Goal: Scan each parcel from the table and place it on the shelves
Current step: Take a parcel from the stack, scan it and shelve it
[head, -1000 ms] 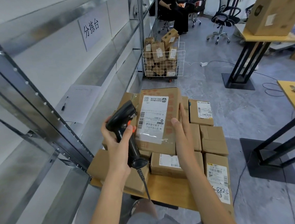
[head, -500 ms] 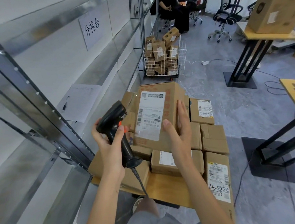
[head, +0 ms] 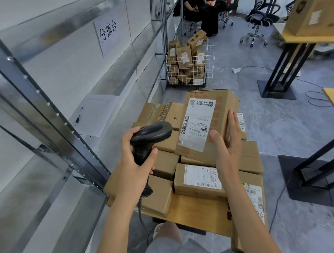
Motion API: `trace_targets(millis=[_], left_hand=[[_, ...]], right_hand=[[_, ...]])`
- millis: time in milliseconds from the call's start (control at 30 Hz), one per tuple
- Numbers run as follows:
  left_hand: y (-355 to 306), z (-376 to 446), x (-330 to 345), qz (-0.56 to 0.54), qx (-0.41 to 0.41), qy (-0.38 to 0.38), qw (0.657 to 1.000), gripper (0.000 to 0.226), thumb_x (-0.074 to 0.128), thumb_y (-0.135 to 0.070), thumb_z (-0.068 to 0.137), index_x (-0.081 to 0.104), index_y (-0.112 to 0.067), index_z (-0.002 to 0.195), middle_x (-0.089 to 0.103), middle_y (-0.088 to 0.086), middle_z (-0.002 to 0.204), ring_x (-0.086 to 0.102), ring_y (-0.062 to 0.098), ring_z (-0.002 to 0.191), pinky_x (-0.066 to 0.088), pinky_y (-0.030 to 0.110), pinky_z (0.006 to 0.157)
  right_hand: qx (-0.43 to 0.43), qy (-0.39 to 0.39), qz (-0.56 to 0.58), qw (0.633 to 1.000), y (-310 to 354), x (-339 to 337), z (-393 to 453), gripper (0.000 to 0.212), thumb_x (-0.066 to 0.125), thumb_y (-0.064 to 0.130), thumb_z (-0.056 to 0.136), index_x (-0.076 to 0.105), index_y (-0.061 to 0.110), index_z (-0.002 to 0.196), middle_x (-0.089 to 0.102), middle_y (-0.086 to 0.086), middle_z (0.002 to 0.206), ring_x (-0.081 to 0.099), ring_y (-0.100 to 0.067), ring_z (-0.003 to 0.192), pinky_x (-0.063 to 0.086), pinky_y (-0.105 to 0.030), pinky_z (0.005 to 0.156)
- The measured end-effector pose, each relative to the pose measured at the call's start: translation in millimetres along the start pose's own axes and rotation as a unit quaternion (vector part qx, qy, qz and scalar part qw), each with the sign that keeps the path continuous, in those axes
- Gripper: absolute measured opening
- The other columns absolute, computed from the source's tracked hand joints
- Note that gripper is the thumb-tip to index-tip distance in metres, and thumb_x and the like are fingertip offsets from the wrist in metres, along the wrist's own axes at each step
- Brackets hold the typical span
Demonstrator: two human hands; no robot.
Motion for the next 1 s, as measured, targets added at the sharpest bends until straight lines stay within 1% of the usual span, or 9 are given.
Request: trace_targets(millis=[133,300,400,500,600,700,800,933,1000], left_hand=[[-7,2,-3,-0.025,0.006,-0.01,1.0,0.062,0.068,-0.011,0.095,0.04,-0.053,0.131,0.068,-0.009,0.098,0.065,0.015,0.058,0.056,0.024,0.058],[-9,1,0,-0.043,0.01,-0.009,0.999,0.062,0.067,-0.01,0.096,0.04,-0.054,0.13,0.067,-0.007,0.098,0.063,0.014,0.057,0.055,0.024,0.057],[-5,0,0,-0.015,0.025,-0.002,1.0,0.062,0.069,-0.014,0.095,0.039,-0.055,0.132,0.064,-0.001,0.107,0.065,0.014,0.059,0.056,0.023,0.057],[-8,8,-4,0.07,0.062,0.035,0.995,0.064,0.068,-0.022,0.095,0.034,-0.063,0.131,0.059,-0.013,0.12,0.069,0.005,0.076,0.057,0.018,0.063],[-20,28,-17,0.216,0.148,0.121,0.958,0.065,0.065,-0.03,0.093,0.029,-0.065,0.134,0.05,-0.024,0.125,0.056,-0.016,0.1,0.046,0.003,0.079],[-32,46,-33,0.286,0.229,0.148,0.918,0.059,0.062,-0.029,0.091,0.035,-0.043,0.142,0.054,-0.013,0.13,0.053,-0.003,0.109,0.048,0.017,0.09],[-36,56,-43,0.325,0.297,0.153,0.885,0.059,0.064,-0.02,0.089,0.039,-0.028,0.141,0.064,0.015,0.125,0.068,0.025,0.1,0.06,0.038,0.082],[-33,56,-42,0.328,0.313,0.164,0.876,0.062,0.068,-0.011,0.088,0.039,-0.027,0.14,0.065,0.021,0.123,0.071,0.036,0.095,0.06,0.04,0.081],[-30,53,-40,0.316,0.304,0.172,0.882,0.066,0.072,-0.006,0.087,0.039,-0.029,0.14,0.065,0.02,0.123,0.071,0.036,0.097,0.062,0.042,0.081]], right_hand=[[-0.035,-0.021,-0.064,0.997,5,-3,1,0.07,0.058,0.046,0.09,0.027,0.054,0.153,0.016,0.03,0.163,0.018,0.005,0.147,0.028,-0.054,0.12],[-0.09,-0.053,-0.109,0.989,9,-1,-5,0.07,0.056,0.041,0.094,0.024,0.048,0.156,0.012,0.025,0.165,0.016,0.012,0.141,0.02,-0.034,0.114],[-0.064,-0.028,-0.102,0.992,8,-1,-5,0.071,0.056,0.046,0.091,0.025,0.052,0.154,0.012,0.03,0.163,0.015,0.01,0.143,0.022,-0.043,0.119],[-0.021,0.029,-0.093,0.995,13,-3,6,0.073,0.058,0.051,0.086,0.028,0.053,0.152,0.018,0.03,0.162,0.016,0.005,0.148,0.026,-0.052,0.122],[0.02,0.092,-0.071,0.993,26,-6,27,0.076,0.061,0.048,0.083,0.033,0.047,0.153,0.027,0.02,0.162,0.031,-0.003,0.146,0.036,-0.049,0.118],[0.022,0.152,-0.099,0.983,42,-7,50,0.069,0.065,0.038,0.088,0.038,0.046,0.151,0.031,0.021,0.157,0.041,0.006,0.132,0.042,-0.034,0.111],[0.018,0.191,-0.145,0.971,54,-5,69,0.063,0.066,0.031,0.093,0.04,0.048,0.149,0.035,0.02,0.156,0.045,0.008,0.121,0.037,-0.012,0.087],[0.017,0.205,-0.184,0.961,65,-1,81,0.062,0.066,0.032,0.093,0.043,0.045,0.149,0.04,0.014,0.156,0.046,-0.008,0.129,0.035,-0.019,0.088],[0.019,0.204,-0.179,0.962,67,1,82,0.062,0.066,0.03,0.093,0.044,0.043,0.149,0.043,0.012,0.154,0.047,-0.007,0.127,0.034,-0.014,0.084]])
Point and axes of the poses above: each hand's wrist, its own z-axis towards the middle knuckle, its own x-axis out of the palm, y = z × x, the point moved 3 cm from there along z, towards the middle knuckle
